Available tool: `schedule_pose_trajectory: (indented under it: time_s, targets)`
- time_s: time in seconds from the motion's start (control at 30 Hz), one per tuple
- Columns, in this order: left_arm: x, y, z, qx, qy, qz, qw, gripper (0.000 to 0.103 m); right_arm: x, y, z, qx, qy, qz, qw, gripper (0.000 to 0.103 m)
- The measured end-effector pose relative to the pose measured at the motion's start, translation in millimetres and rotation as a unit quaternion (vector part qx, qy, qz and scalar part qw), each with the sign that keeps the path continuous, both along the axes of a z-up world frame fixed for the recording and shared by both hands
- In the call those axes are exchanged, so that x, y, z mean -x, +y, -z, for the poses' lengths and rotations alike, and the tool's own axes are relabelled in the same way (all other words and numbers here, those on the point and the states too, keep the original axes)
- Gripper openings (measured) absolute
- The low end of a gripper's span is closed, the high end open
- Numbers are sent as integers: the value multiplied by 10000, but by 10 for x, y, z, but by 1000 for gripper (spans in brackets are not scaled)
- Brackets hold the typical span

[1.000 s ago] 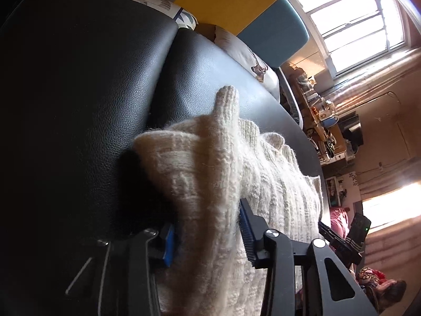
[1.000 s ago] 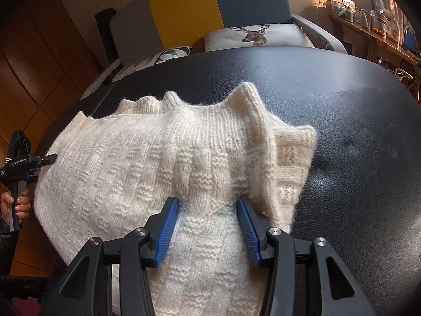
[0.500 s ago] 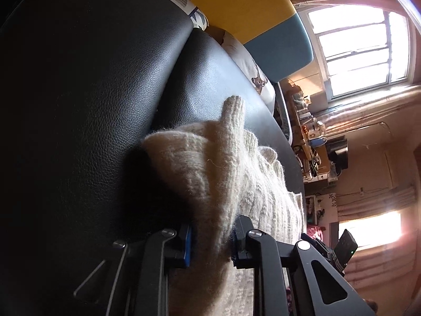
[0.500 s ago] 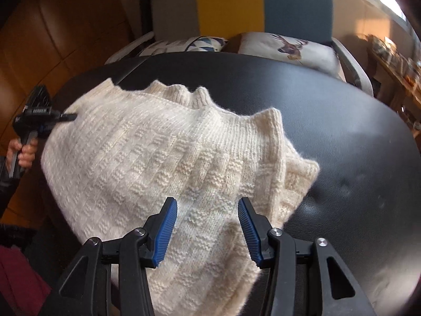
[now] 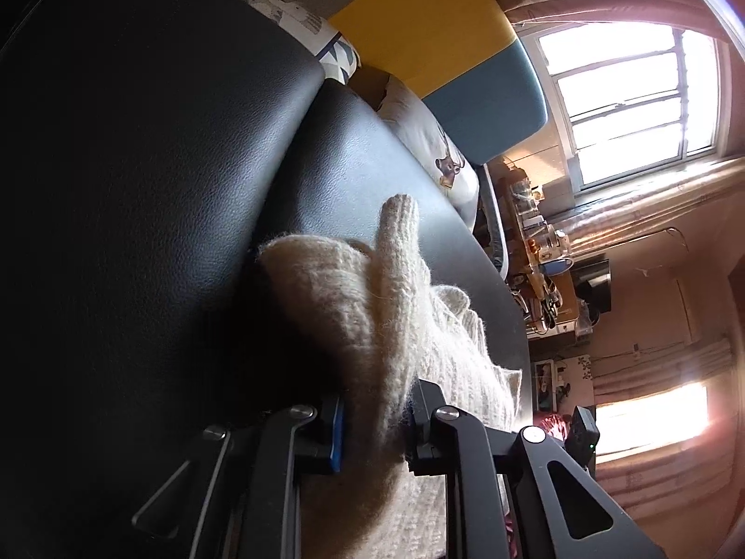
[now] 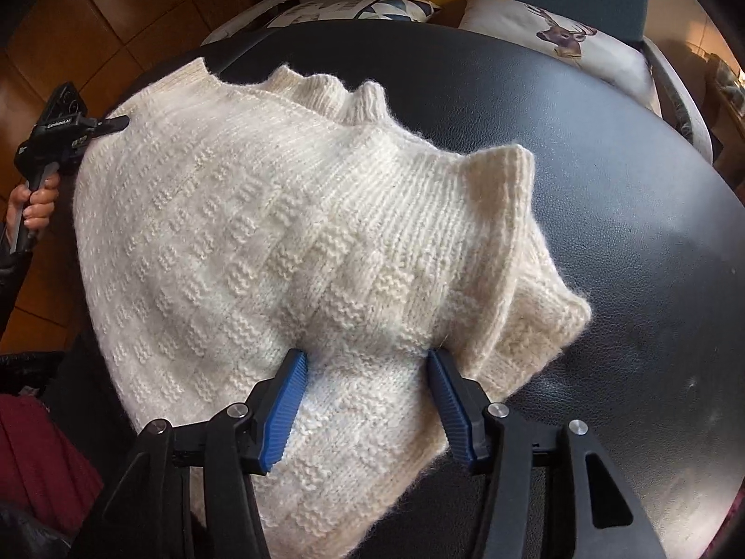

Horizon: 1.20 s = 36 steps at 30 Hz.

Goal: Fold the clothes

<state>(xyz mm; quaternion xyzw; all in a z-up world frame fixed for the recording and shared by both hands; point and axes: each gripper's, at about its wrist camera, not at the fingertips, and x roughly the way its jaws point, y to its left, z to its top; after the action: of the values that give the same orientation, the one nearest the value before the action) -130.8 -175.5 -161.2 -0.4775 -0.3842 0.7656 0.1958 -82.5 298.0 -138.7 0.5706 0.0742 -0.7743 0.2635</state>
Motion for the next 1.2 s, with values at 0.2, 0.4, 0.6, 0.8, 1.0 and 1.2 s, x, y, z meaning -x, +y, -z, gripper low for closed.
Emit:
schedule_pose_trajectory:
  time_s: [0.2, 0.4, 0.6, 0.8, 1.0, 1.2]
  targets:
    - [-4, 25, -136, -482, 122, -67, 9987, 18, -64, -19, 15, -18, 70, 200, 9998, 59]
    - [-35, 221, -353, -1148, 283, -165, 9928, 18, -84, -15, 30, 72, 54, 297, 9995, 62]
    - [5, 503, -597, -1588, 361, -285, 9862, 18, -127, 1, 33, 133, 101, 416, 9990, 62]
    - [35, 858, -815, -1798, 390, -263, 9826, 18, -174, 25, 45, 288, 164, 497, 9982, 62]
    - [81, 1464, -969, -1795, 319, -88, 9832, 18, -236, 44, 62, 521, 251, 456, 9973, 74]
    - [92, 2183, -903, -1628, 92, 347, 9860, 17, -334, 36, 72, 546, 455, 268, 9971, 85]
